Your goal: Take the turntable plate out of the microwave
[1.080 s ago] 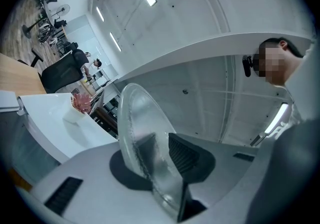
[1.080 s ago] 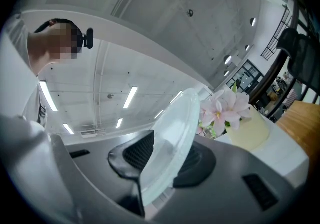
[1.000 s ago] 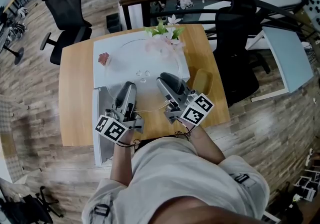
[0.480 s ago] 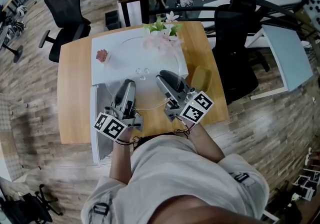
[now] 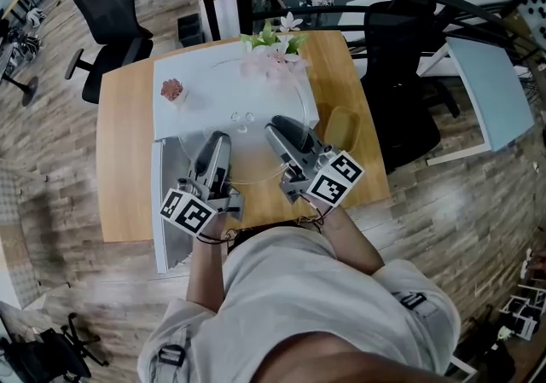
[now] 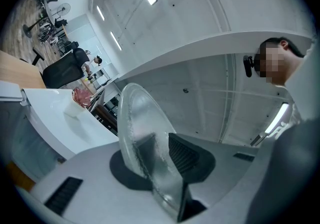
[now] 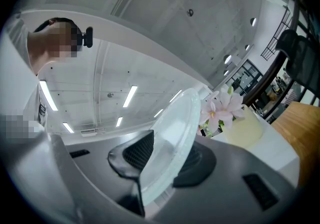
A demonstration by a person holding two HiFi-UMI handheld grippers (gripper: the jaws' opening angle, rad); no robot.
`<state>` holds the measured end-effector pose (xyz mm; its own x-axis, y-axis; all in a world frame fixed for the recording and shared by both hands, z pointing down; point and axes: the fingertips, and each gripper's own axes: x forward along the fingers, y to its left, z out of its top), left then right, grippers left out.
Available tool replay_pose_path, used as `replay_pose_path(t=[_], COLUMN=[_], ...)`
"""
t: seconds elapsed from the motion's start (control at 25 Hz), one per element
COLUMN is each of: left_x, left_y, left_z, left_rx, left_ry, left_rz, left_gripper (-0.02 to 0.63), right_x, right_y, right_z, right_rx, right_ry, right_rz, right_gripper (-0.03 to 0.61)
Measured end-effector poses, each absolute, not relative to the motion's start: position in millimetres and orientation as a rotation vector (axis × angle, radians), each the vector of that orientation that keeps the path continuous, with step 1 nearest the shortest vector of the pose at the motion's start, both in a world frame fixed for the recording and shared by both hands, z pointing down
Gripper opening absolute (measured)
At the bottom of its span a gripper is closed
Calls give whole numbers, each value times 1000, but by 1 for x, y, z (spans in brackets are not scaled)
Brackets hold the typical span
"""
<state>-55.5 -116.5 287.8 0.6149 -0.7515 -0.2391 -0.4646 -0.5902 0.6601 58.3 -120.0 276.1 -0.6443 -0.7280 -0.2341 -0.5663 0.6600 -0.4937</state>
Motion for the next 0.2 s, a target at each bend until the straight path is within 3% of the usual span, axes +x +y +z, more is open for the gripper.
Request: replay_pose_path(t=[0.2], left_x=[-55], left_y=[-116], left_z=[287], left_rx=[2291], left_ry=[-957], left_rz=[-693], left_gripper=[98], right_x=[59], right_y=[-120], right_z=[274], right_rx=[-1006], right_ry=[2470], right_rz=[-527], right_gripper=[109])
